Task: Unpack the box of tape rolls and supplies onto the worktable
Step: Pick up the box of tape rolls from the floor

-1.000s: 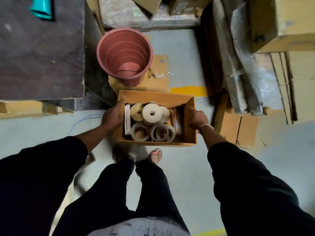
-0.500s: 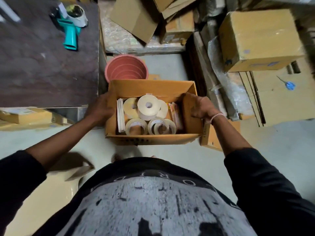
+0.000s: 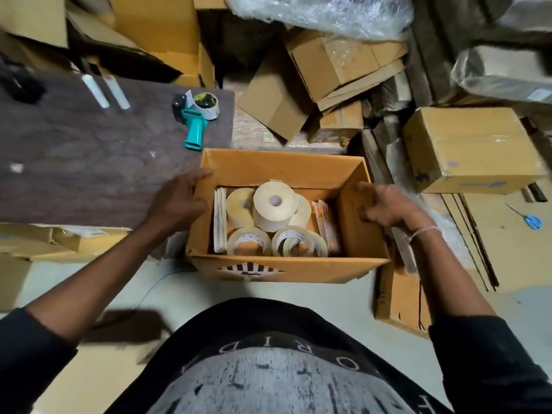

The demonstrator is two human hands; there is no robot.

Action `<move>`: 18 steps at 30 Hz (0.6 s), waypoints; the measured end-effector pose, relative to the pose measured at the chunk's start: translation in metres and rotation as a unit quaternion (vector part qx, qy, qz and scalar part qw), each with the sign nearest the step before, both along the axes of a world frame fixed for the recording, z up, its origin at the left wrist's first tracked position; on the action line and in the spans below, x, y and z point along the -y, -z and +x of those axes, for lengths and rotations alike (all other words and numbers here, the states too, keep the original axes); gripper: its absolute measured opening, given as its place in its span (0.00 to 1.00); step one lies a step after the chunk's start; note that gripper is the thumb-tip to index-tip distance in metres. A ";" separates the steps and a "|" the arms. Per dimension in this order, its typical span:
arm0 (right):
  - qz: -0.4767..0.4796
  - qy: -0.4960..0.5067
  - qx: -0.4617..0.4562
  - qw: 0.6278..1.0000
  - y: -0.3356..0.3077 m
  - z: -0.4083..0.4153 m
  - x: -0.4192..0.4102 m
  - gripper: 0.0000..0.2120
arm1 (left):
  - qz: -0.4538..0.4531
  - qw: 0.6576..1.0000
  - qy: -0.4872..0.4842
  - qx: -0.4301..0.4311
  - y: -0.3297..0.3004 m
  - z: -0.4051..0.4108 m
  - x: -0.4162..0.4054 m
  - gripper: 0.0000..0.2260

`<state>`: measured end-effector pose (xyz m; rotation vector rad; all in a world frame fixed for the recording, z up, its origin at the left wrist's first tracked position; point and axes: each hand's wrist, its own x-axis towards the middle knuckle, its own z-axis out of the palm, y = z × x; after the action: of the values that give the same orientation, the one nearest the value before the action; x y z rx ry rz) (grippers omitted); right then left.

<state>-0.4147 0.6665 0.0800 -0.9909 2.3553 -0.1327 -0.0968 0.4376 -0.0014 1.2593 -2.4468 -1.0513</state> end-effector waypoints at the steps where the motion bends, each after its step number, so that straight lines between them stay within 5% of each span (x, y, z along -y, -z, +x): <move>1: -0.010 0.005 0.006 1.000 -0.002 0.005 0.008 0.29 | 0.000 1.000 -0.006 -0.004 -0.002 0.007 0.008 0.30; 18: -0.071 -0.136 -0.005 0.988 0.045 0.075 0.208 0.23 | 0.045 0.984 -0.167 -0.049 -0.002 0.111 0.151 0.30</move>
<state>-0.3395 0.4586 0.0354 -1.3741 2.2175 -0.1929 0.0142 0.2861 0.0003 1.5384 -2.0413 -1.1076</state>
